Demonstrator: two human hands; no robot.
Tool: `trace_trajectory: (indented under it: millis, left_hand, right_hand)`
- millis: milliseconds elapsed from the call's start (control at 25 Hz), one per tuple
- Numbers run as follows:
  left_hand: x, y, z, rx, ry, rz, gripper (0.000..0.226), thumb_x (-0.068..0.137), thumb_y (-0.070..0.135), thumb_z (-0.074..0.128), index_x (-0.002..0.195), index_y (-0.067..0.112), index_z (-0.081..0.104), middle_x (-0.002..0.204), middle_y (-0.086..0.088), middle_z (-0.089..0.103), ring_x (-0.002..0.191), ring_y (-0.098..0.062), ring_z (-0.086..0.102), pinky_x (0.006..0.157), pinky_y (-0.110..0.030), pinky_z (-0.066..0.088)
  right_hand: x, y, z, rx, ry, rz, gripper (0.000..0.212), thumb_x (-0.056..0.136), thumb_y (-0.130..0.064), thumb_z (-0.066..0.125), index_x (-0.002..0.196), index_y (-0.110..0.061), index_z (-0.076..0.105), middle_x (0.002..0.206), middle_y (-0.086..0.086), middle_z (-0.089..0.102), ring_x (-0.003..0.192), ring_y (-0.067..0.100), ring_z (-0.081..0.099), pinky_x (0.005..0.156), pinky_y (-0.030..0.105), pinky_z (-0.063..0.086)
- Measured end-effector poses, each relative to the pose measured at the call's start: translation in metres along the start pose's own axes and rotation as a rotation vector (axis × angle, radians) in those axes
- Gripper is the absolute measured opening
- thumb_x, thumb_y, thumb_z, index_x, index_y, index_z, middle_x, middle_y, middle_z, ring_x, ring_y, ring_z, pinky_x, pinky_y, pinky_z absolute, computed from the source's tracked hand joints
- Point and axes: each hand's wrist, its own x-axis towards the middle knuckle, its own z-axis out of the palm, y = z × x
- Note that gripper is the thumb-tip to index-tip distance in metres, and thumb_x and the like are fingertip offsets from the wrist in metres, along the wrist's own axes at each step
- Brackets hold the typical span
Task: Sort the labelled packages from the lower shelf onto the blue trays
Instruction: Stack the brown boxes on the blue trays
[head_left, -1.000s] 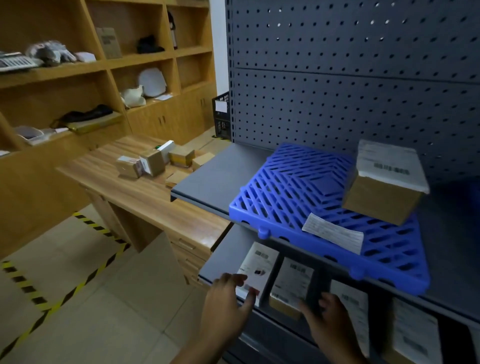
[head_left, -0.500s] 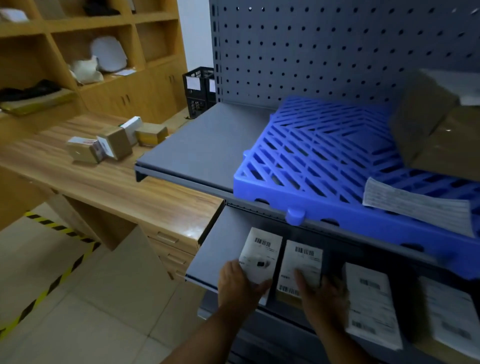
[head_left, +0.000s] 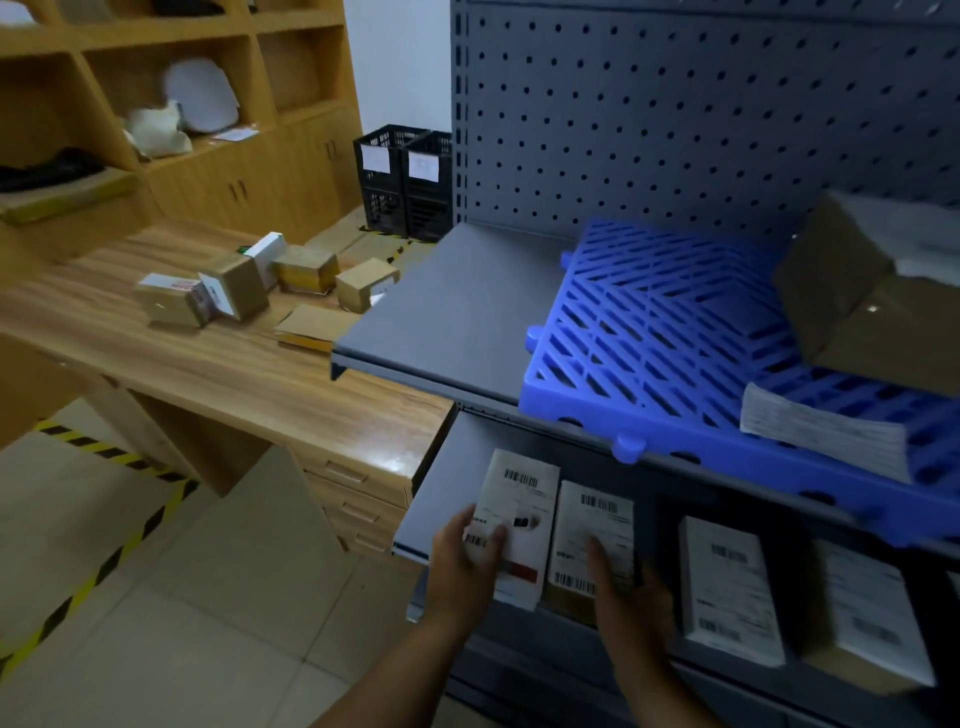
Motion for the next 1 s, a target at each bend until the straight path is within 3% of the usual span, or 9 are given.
trace_trajectory:
  millis: [80,240,320,440,560,640,760,880,1000]
  left_hand:
    - [-0.022,0.018,-0.019,-0.025,0.065,-0.033,0.043,0.086,0.051,0.072,0.111,0.016,0.069,0.103,-0.009,0.078,0.087,-0.022,0.078,0.068,-0.039,0.065]
    - [-0.069,0.036,-0.068,-0.014,0.257,-0.128,0.043,0.092,0.037,0.073,0.128,0.019,0.061,0.119,-0.009,0.067,0.101,-0.026,0.072,0.083,-0.05,0.062]
    - [-0.097,0.047,-0.091,-0.044,0.408,-0.141,0.044,0.093,0.031,0.073,0.132,0.018,0.058,0.118,-0.004,0.066,0.099,-0.02,0.071,0.074,-0.04,0.063]
    - [-0.147,0.074,-0.122,-0.022,0.657,-0.16,0.045,0.094,0.031,0.072,0.134,0.017,0.058,0.117,-0.002,0.065,0.085,-0.004,0.062,0.06,-0.018,0.046]
    - [-0.187,0.115,-0.156,-0.006,0.873,-0.16,0.044,0.094,0.035,0.07,0.133,0.017,0.058,0.112,-0.006,0.063,0.069,0.0,0.051,0.057,-0.018,0.035]
    - [-0.197,0.145,-0.175,-0.059,0.951,-0.061,0.042,0.093,0.035,0.072,0.13,0.017,0.06,0.114,-0.011,0.067,0.075,-0.014,0.062,0.067,-0.028,0.05]
    - [-0.193,0.206,-0.175,-0.173,0.931,0.092,0.045,0.092,0.04,0.072,0.131,0.025,0.058,0.113,-0.008,0.071,0.092,-0.031,0.071,0.076,-0.049,0.062]
    - [-0.172,0.262,-0.155,-0.244,0.731,0.233,0.035,0.09,0.046,0.07,0.122,0.04,0.058,0.098,0.004,0.075,0.08,-0.022,0.078,0.054,-0.032,0.061]
    - [-0.132,0.297,-0.133,-0.27,0.487,0.292,0.013,0.094,0.04,0.065,0.107,0.043,0.064,0.092,0.007,0.078,0.076,-0.007,0.077,0.051,-0.021,0.058]
  right_hand:
    - [-0.02,-0.017,-0.004,-0.049,-0.079,0.008,0.054,0.072,-0.07,0.07,0.107,-0.029,0.068,0.093,-0.003,0.076,0.082,0.018,0.072,0.076,0.038,0.06]
    - [-0.064,-0.06,0.002,-0.007,-0.31,0.02,0.054,0.068,-0.067,0.077,0.105,-0.031,0.061,0.098,-0.005,0.072,0.087,0.017,0.071,0.077,0.036,0.059]
    - [-0.087,-0.075,0.012,-0.013,-0.426,-0.043,0.044,0.074,-0.054,0.081,0.102,-0.027,0.061,0.102,-0.001,0.071,0.091,0.021,0.07,0.082,0.041,0.059]
    - [-0.128,-0.099,0.019,0.057,-0.598,-0.14,0.035,0.077,-0.041,0.082,0.101,-0.021,0.069,0.097,0.003,0.077,0.083,0.019,0.075,0.075,0.046,0.063]
    - [-0.165,-0.137,0.008,0.094,-0.681,-0.263,0.042,0.071,-0.057,0.075,0.102,-0.03,0.066,0.091,-0.007,0.076,0.072,0.002,0.073,0.059,0.027,0.061]
    - [-0.181,-0.169,-0.009,0.115,-0.718,-0.365,0.046,0.071,-0.065,0.069,0.105,-0.034,0.064,0.093,-0.01,0.075,0.074,-0.003,0.072,0.057,0.018,0.056]
    - [-0.187,-0.227,-0.041,0.19,-0.709,-0.46,0.037,0.08,-0.061,0.069,0.105,-0.034,0.066,0.09,-0.013,0.077,0.075,-0.003,0.073,0.056,0.017,0.057]
    - [-0.165,-0.285,-0.075,0.211,-0.576,-0.541,0.03,0.085,-0.059,0.067,0.098,-0.032,0.066,0.083,-0.011,0.077,0.067,-0.003,0.073,0.049,0.016,0.055]
    - [-0.132,-0.329,-0.105,0.166,-0.329,-0.572,0.041,0.081,-0.066,0.065,0.091,-0.026,0.069,0.082,-0.009,0.076,0.069,0.004,0.073,0.055,0.027,0.058]
